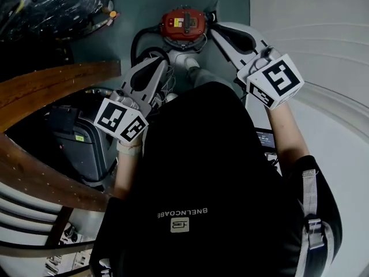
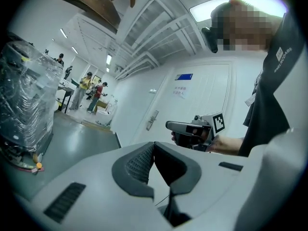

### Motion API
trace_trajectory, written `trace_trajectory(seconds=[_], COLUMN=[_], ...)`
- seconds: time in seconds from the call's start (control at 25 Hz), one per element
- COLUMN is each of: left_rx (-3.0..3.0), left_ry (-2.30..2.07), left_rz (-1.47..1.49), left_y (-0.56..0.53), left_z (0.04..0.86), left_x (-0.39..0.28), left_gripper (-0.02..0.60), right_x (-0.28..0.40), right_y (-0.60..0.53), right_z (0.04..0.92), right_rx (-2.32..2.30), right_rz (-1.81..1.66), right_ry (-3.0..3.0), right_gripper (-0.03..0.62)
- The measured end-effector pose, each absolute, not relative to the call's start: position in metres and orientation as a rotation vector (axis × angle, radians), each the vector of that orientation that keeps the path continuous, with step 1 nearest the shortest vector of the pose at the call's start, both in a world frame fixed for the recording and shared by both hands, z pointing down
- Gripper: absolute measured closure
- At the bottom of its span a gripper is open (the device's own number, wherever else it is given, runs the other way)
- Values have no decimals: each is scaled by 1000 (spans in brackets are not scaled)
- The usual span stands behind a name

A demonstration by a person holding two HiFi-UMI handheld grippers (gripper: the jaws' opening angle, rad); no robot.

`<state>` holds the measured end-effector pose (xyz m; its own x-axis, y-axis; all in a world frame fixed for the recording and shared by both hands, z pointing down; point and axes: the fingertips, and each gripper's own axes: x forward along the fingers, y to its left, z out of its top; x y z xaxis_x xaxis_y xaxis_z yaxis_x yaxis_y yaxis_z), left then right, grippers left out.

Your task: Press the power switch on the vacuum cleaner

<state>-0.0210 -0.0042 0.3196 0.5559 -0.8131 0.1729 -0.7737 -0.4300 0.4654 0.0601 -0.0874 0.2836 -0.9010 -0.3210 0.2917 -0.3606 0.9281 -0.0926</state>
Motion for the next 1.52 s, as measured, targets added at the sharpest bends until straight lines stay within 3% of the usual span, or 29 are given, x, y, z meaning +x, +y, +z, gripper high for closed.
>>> trace_trajectory(seconds=[0.6, 1.52], left_rx=[2352, 2321], left_ry=[-1162, -1258], left_rz=[-54, -100], left_y=[-18, -19], left_z=[326, 315], left_x=[20, -5], left_gripper=[566, 566], right_x=[100, 69], right_y=[-92, -82], right_z=[290, 293], right_rx=[578, 517], right_rz=[209, 275], right_ry=[-2809, -2813], right_gripper=[559, 560])
